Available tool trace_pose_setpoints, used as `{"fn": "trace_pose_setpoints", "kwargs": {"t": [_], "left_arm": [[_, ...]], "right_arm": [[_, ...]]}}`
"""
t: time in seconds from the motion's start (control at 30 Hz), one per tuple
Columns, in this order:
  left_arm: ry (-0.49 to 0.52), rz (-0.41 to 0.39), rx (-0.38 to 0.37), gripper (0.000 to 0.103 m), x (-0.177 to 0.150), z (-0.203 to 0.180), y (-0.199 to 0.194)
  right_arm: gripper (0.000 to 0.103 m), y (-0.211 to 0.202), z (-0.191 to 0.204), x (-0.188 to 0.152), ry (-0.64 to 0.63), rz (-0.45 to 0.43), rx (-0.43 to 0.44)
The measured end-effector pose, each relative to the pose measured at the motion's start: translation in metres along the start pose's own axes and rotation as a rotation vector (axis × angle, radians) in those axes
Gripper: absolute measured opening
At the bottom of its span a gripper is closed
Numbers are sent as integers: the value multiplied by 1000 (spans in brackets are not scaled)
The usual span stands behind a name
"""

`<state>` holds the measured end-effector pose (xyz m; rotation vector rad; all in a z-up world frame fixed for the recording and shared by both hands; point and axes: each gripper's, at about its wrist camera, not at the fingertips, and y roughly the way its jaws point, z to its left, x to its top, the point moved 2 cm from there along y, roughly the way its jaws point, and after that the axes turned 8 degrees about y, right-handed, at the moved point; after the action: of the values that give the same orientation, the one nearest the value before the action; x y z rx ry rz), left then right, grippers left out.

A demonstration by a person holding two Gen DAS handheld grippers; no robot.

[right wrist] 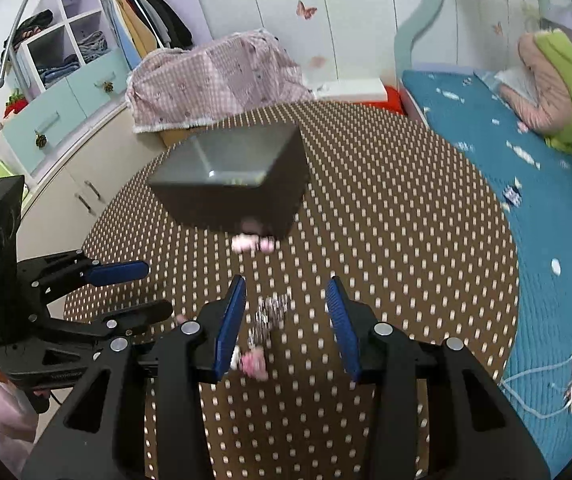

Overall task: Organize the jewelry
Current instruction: 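Grasp the pink cartoon charm with the right tool while the left grasps a small charm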

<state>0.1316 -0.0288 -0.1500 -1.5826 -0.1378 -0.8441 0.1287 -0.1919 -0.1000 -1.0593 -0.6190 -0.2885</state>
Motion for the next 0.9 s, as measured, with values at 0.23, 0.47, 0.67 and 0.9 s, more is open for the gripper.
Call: {"fn": "trace_pose_setpoints", "kwargs": {"t": [0.23,0.47,0.67,0.9], "left_arm": [[2,23,-23,37,-8,-9,11],[-8,17,-16,16,-13,-7,16],[-36,11,-26,10,-16,3,12],[-30,0,-16,11,-11,5,9]], "right_arm": [[40,6,1,-19,23,40,1],[40,8,8,-33,-19,51,-15],[40,12,20,-47,-90,61,-19],[33,20,26,-54,-126,71,-45]]}}
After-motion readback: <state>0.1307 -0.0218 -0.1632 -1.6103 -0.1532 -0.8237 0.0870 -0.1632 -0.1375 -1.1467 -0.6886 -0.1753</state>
